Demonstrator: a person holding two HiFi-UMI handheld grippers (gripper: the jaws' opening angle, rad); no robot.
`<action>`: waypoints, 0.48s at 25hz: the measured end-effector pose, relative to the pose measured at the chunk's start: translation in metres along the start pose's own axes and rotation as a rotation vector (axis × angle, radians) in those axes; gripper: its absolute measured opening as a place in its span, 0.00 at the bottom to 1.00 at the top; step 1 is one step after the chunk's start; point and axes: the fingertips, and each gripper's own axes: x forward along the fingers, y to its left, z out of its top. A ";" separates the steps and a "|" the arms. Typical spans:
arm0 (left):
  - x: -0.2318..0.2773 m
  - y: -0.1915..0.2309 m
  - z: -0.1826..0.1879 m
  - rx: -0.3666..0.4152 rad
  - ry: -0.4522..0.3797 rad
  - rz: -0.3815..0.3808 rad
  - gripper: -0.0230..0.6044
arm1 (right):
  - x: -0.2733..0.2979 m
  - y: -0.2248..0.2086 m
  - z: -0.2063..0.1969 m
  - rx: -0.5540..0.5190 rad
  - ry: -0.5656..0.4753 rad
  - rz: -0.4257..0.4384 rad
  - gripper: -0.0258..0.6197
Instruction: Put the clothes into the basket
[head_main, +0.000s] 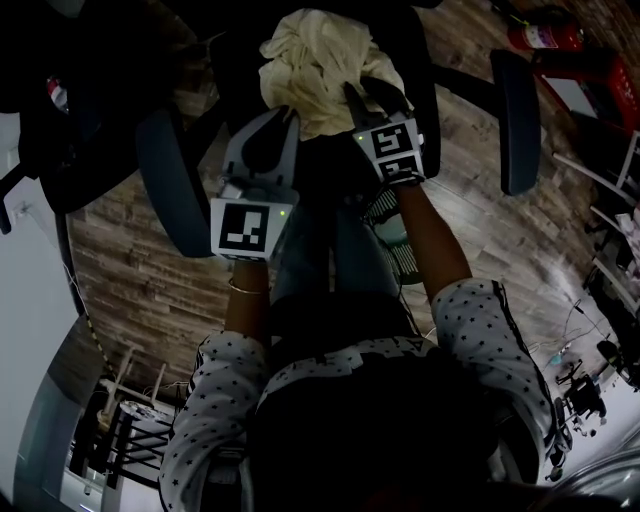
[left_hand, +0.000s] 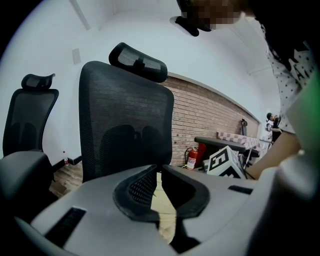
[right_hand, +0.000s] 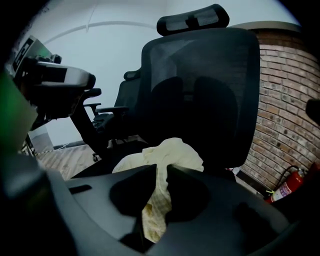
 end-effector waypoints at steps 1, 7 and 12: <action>-0.001 -0.001 0.002 0.001 -0.006 0.000 0.06 | -0.004 0.001 0.004 0.007 -0.013 -0.005 0.15; -0.003 -0.013 0.004 0.024 0.012 -0.034 0.06 | -0.034 0.004 0.034 0.026 -0.104 -0.029 0.15; -0.002 -0.022 0.006 0.056 0.030 -0.062 0.06 | -0.059 0.009 0.058 0.004 -0.173 -0.053 0.15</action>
